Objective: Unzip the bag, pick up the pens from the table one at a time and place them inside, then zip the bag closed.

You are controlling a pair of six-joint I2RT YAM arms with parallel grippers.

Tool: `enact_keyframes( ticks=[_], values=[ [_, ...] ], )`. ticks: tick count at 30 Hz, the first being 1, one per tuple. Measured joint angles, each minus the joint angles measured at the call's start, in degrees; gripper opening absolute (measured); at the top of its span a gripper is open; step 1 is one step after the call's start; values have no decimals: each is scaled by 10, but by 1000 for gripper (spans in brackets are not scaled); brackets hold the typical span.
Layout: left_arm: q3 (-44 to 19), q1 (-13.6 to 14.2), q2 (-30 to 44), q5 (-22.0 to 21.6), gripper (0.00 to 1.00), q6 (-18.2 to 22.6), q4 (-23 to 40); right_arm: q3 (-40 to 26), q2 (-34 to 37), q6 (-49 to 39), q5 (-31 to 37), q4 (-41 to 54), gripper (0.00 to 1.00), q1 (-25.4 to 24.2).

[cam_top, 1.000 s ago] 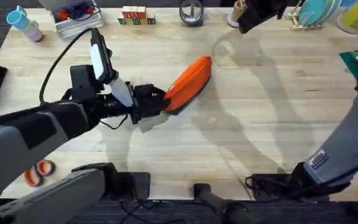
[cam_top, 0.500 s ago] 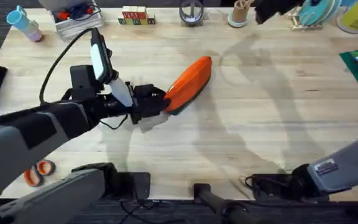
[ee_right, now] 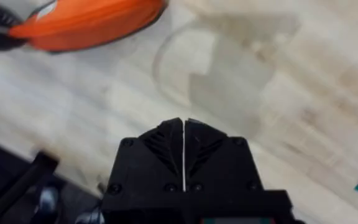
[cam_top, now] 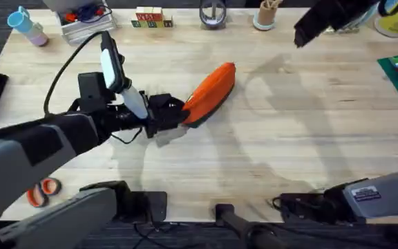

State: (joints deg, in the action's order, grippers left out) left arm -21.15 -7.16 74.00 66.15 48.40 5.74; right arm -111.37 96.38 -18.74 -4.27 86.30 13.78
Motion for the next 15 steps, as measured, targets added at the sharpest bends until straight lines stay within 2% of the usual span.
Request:
enact_keyframes(
  ticks=[7, 8, 14, 15],
  values=[
    [0, 0, 0, 0, 40, 0, 0, 0, 0, 15, 0, 38, 30, 56],
    [0, 0, 0, 0, 40, 0, 0, 0, 0, 17, 0, 38, 61, 62],
    [0, 0, 0, 0, 40, 0, 0, 0, 0, 20, 0, 38, 913, 74],
    [0, 0, 0, 0, 40, 0, 0, 0, 0, 20, 0, 38, 977, 74]
  ],
)
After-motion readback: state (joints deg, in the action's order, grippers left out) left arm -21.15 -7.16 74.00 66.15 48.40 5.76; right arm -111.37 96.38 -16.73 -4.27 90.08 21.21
